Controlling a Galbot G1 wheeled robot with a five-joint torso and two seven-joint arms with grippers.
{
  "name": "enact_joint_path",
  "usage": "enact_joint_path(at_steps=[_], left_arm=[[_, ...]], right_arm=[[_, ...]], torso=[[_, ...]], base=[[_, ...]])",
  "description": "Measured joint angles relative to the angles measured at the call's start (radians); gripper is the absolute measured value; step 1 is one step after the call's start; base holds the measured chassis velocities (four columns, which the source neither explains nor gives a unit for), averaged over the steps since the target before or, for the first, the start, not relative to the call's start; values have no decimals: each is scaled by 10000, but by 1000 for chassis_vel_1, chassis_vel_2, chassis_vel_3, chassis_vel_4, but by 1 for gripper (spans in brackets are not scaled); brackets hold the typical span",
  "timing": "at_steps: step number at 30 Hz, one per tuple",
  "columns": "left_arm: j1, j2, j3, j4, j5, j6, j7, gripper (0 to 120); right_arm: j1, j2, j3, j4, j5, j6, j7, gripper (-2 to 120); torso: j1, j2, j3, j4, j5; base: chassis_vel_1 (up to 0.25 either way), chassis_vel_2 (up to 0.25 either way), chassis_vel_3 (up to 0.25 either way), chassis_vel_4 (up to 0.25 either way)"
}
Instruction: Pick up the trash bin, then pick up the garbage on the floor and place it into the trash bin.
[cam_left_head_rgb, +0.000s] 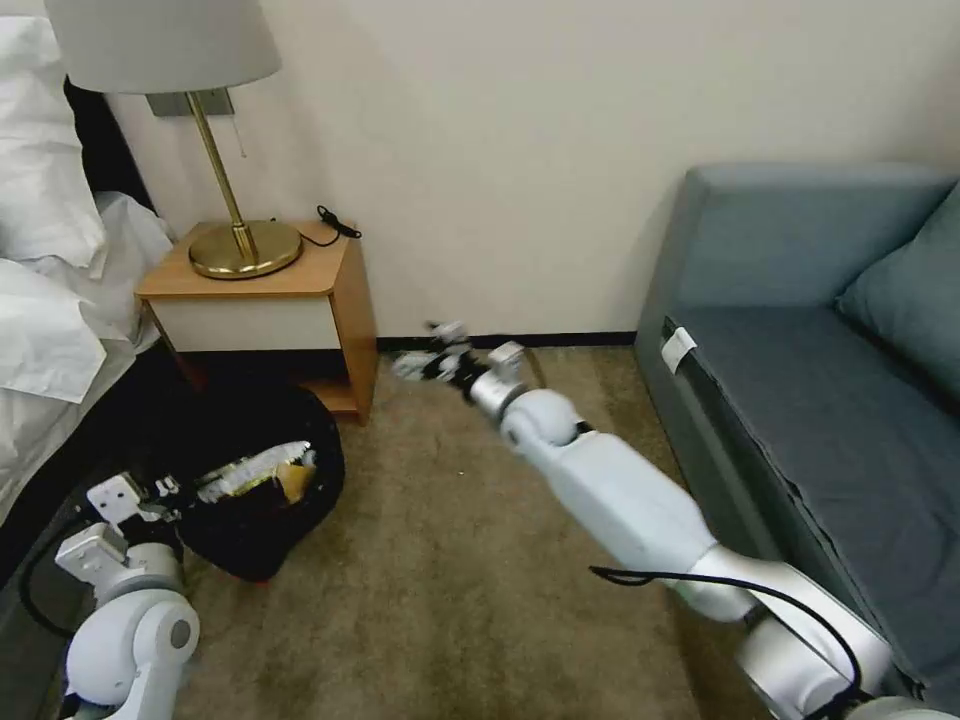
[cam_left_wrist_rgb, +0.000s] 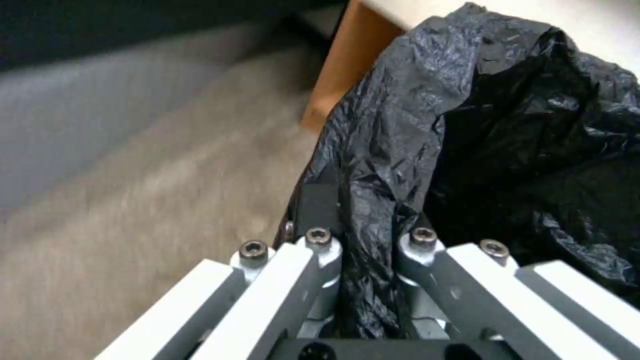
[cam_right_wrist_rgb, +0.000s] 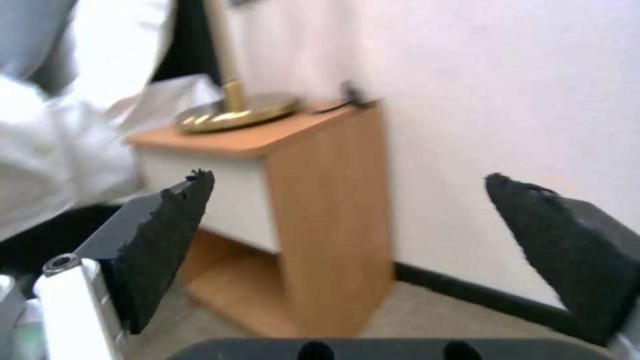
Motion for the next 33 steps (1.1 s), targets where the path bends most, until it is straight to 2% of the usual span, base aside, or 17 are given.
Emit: enact_joint_path(at_steps=[3, 5, 14, 17, 18, 21, 22, 24, 25, 26, 30, 31, 33], left_arm=[[-25, -45, 7, 108, -321, -9, -218, 4], [-49, -95, 81, 423, -858, -48, -533, 4], [-105, -152, 231, 1166, -714, -163, -651, 4], [-85, -48, 222, 1310, 380, -292, -114, 19], [-85, -48, 222, 1310, 380, -292, -114, 19], [-21, 121, 125, 1344, 1993, -476, 541, 34], [-21, 121, 125, 1344, 1993, -476, 541, 34], [41, 216, 85, 1330, 2817, -542, 851, 42], [79, 237, 76, 1280, 3033, -543, 919, 47], [79, 237, 76, 1280, 3033, -543, 919, 47], [493, 238, -26, 761, 3958, -402, 1014, 66], [493, 238, -26, 761, 3958, -402, 1014, 66], [679, 227, -128, 542, 4743, -529, 1107, 74]], right_arm=[[-276, -210, 381, 216, -16, -21, 5, 100], [-832, -521, 897, 631, -124, -35, -56, 100], [-1482, -446, 1465, 907, -520, -4, -244, 100], [-1719, -275, 1597, 935, -727, 46, -194, 100], [-1719, -275, 1597, 935, -727, 46, -194, 100], [-1819, -183, 1669, 977, -842, 53, 153, 100], [-1819, -183, 1669, 977, -842, 53, 153, 100], [-1870, -185, 1693, 1028, -871, 38, 298, 100], [-1896, -198, 1702, 1052, -886, 30, 311, 100], [-1896, -198, 1702, 1052, -886, 30, 311, 100], [-2059, -209, 1731, 1169, -1015, 1, 315, 100], [-2059, -209, 1731, 1169, -1015, 1, 315, 100], [-2146, -132, 1776, 1198, -1157, -23, 493, 100]], torso=[[0, 0, 0, -1, 1], [0, 0, 0, -2, 0], [0, 0, 0, 2, -2], [0, 0, 0, 1, -1], [0, 0, 0, 1, -1], [0, 0, 0, 3, -1], [0, 0, 0, 3, -1], [0, 0, 0, 1, -2], [0, 0, 0, 2, -3], [0, 0, 0, 2, -3], [0, 0, 0, 1, -3], [0, 0, 0, 1, -3], [0, 0, 0, 2, -4]], base=[[0, 0, 0, 0], [0, 0, 0, 0], [0, 0, 0, 0], [0, 0, 0, 0], [0, 0, 0, 0], [0, 0, 0, 0], [0, 0, 0, 0], [0, 0, 0, 0], [0, 0, 0, 0], [0, 0, 0, 0], [0, 0, 0, 0], [0, 0, 0, 0], [0, 0, 0, 0]])
